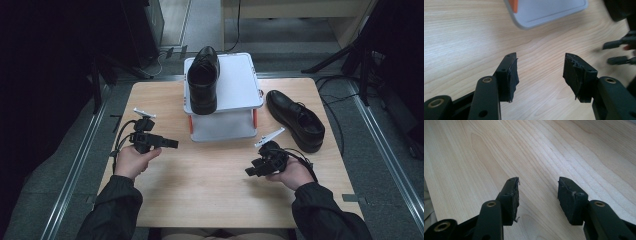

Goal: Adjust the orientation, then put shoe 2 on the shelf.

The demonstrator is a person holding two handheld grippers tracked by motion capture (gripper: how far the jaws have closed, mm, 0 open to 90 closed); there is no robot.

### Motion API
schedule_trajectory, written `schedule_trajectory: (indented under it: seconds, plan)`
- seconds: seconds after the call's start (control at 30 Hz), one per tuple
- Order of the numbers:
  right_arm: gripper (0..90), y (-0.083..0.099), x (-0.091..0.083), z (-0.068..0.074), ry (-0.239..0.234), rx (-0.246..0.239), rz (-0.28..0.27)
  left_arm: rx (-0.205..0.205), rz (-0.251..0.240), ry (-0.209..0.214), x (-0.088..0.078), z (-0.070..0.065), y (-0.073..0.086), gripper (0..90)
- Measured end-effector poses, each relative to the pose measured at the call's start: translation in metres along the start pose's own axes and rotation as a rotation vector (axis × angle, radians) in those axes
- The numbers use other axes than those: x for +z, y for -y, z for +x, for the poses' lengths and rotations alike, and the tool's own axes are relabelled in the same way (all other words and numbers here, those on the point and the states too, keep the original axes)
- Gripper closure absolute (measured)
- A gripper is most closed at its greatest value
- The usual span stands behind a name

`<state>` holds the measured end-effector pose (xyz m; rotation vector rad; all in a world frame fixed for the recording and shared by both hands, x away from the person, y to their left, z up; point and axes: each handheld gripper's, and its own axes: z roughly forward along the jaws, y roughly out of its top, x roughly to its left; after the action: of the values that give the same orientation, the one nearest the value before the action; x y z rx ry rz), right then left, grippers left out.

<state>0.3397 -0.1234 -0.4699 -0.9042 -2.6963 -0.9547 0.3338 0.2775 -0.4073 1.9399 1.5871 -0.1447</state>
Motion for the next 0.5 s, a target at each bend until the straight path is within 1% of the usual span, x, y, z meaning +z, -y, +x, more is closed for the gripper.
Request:
schedule_trajectory:
  seconds: [0.07, 0.13, 0.17, 0.23, 0.3, 0.37, 0.4, 0.47, 0.5]
  plan:
    - [52.0, 0.0, -0.001, -0.001, 0.001, 0.006, -0.002, -0.011, 0.003, 0.007, 0.004, 0.002, 0.005, 44.7]
    - [52.0, 0.0, -0.001, -0.002, 0.0, 0.011, -0.004, -0.008, 0.008, 0.004, 0.008, 0.003, 0.008, 44.7]
    - [52.0, 0.0, -0.001, -0.002, 0.0, 0.01, -0.005, -0.01, 0.004, 0.009, 0.01, 0.003, 0.01, 44.7]
    - [52.1, 0.0, -0.001, -0.003, 0.001, 0.006, -0.007, -0.003, -0.004, 0.014, 0.014, 0.004, 0.013, 45.0]
    - [52.2, -0.001, -0.002, -0.004, 0.003, 0.007, -0.011, -0.001, 0.016, 0.027, 0.017, 0.006, 0.014, 45.0]
    - [52.1, -0.001, -0.003, -0.005, 0.002, 0.015, -0.015, 0.013, 0.043, 0.021, 0.021, 0.005, 0.015, 45.1]
    - [52.2, -0.001, -0.004, -0.006, 0.001, 0.017, -0.016, 0.014, 0.049, 0.02, 0.022, 0.005, 0.016, 45.1]
    - [52.2, -0.002, -0.005, -0.008, -0.002, 0.029, -0.023, 0.01, 0.05, 0.031, 0.024, 0.006, 0.016, 45.0]
    - [52.2, -0.003, -0.005, -0.009, 0.001, 0.034, -0.025, 0.019, 0.05, 0.03, 0.023, 0.007, 0.015, 45.1]
